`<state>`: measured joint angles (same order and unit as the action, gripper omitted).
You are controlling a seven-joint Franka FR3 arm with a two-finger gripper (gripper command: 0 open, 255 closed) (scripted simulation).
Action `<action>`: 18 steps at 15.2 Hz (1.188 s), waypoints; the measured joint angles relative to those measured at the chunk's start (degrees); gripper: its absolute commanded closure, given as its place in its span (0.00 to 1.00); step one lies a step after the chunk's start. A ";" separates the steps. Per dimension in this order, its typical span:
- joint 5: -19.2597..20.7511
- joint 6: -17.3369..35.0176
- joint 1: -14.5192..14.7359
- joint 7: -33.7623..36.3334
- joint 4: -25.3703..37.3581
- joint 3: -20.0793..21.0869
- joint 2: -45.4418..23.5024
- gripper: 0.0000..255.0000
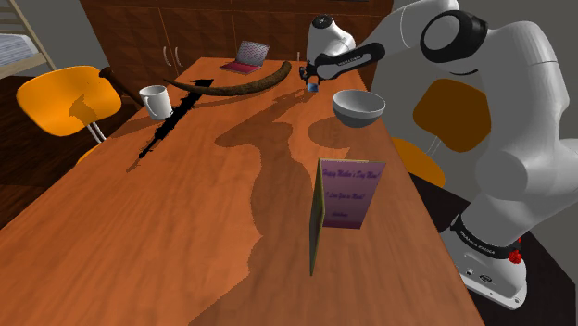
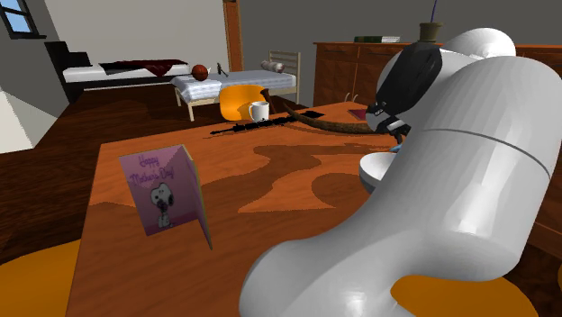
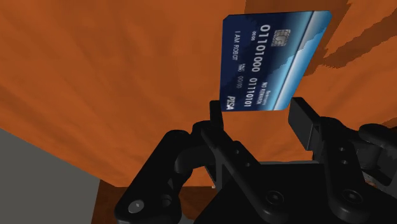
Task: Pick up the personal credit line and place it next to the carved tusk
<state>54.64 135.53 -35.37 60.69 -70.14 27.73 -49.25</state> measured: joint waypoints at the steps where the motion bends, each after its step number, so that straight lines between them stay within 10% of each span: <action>1: 0.01 0.01 0.01 0.01 0.01 -0.01 -0.02 1.00; 3: 0.02 0.02 0.01 0.02 0.01 -0.01 -0.02 1.00; 4: 0.02 0.03 0.01 0.02 0.01 -0.01 -0.02 0.00; 18: -1.45 -1.19 -1.69 1.00 -6.88 1.92 7.36 0.00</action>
<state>53.19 134.34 -37.06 61.70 -77.02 29.65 -41.89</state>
